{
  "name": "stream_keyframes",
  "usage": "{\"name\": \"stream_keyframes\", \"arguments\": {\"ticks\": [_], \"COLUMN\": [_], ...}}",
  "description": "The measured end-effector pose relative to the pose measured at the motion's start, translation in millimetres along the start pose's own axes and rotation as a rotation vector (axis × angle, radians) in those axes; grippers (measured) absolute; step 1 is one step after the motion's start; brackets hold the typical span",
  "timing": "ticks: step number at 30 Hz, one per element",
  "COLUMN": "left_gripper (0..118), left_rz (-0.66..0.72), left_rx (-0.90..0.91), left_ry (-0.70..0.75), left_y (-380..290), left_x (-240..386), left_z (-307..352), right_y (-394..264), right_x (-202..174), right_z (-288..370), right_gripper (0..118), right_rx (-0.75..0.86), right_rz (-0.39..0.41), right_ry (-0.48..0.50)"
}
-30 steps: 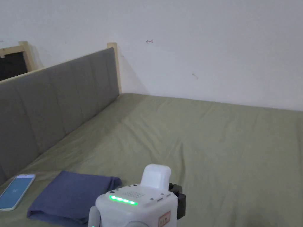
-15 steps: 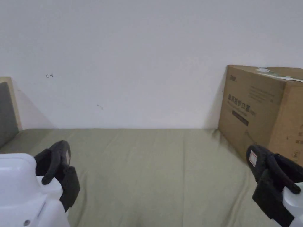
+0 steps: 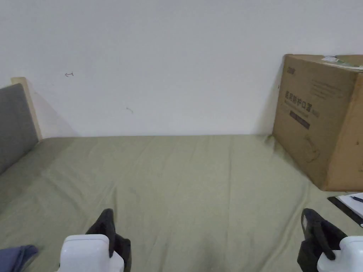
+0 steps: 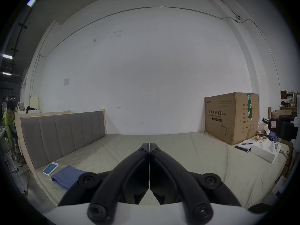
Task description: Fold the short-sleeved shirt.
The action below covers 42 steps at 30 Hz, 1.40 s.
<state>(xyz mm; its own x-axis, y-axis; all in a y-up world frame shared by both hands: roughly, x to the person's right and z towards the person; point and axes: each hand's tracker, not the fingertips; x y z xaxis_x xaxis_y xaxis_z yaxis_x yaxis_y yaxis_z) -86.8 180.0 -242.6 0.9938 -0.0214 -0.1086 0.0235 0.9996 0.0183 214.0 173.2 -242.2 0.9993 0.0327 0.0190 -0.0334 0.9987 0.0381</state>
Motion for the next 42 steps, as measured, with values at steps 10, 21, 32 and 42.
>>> {"name": "stream_keyframes", "arguments": {"ticks": [10, 21, 32, 42], "left_gripper": [118, 118, 118, 118], "left_rz": [0.028, 0.058, -0.019, 0.101], "left_rx": [0.084, 0.055, -0.029, -0.136], "left_ry": [-0.051, -0.088, 0.076, 0.024], "left_y": [23, 29, 20, 25], "left_x": [1, -2, 1, -11], "left_z": [8, 9, -12, -15], "right_y": [10, 15, 14, 11], "right_x": [0, -8, -14, -17], "right_z": [5, 5, -3, -9], "right_gripper": [118, 118, 118, 118], "right_rx": [0.029, 0.013, -0.027, -0.062], "right_rz": [0.017, 0.028, 0.022, 0.024], "right_ry": [0.001, -0.003, 0.021, 0.024]}}
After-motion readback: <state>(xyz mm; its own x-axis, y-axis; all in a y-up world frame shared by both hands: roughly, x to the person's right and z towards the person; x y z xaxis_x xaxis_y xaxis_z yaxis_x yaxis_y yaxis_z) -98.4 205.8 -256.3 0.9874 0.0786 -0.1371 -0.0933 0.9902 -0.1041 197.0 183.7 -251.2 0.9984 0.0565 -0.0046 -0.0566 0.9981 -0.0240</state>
